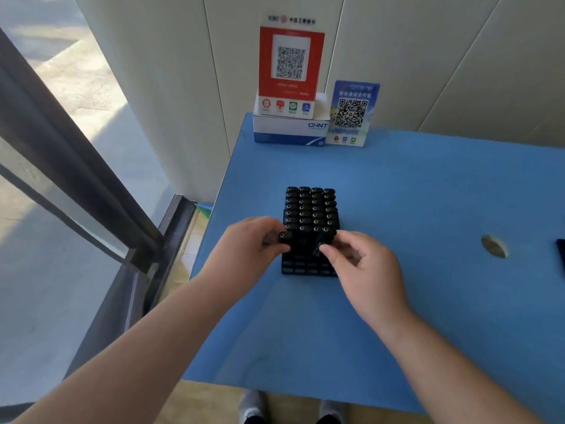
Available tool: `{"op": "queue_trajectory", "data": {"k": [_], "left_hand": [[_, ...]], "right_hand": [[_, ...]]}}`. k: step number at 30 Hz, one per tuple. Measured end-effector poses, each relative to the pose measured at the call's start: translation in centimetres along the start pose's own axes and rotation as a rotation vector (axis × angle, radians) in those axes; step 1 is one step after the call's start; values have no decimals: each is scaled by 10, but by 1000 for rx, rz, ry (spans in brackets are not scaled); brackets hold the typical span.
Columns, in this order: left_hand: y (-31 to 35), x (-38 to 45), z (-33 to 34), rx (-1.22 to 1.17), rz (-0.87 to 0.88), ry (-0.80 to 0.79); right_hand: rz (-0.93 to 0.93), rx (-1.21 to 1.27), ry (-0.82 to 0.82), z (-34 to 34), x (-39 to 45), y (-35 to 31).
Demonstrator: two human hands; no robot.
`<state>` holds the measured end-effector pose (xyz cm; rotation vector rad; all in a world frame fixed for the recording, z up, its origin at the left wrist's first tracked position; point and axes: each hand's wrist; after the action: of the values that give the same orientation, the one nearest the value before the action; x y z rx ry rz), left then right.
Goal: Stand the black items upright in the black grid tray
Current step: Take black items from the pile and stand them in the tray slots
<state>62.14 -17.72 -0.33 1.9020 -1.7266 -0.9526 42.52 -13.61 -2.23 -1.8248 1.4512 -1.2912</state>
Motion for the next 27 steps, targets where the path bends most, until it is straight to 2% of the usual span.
{"op": "queue_trajectory", "data": {"k": [7,21,27], "left_hand": [[-5,3,5,67,100,4],[-12,8,10,-13,17,-41],[-15,6,8,-125,-55,-41]], "right_hand": [[19,-71,5,16,-1,5],[-50,-213,-8,34,-1,12],[36,-209,30,34,-7,10]]}}
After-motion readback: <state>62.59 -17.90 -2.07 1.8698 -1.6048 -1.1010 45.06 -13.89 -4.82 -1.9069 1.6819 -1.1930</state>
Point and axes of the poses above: each hand's wrist, its own x-axis towards the middle knuckle, its own z-axis out of the palm, y = z × x, and after that the axes turned 15 degrees about -z, right-handed
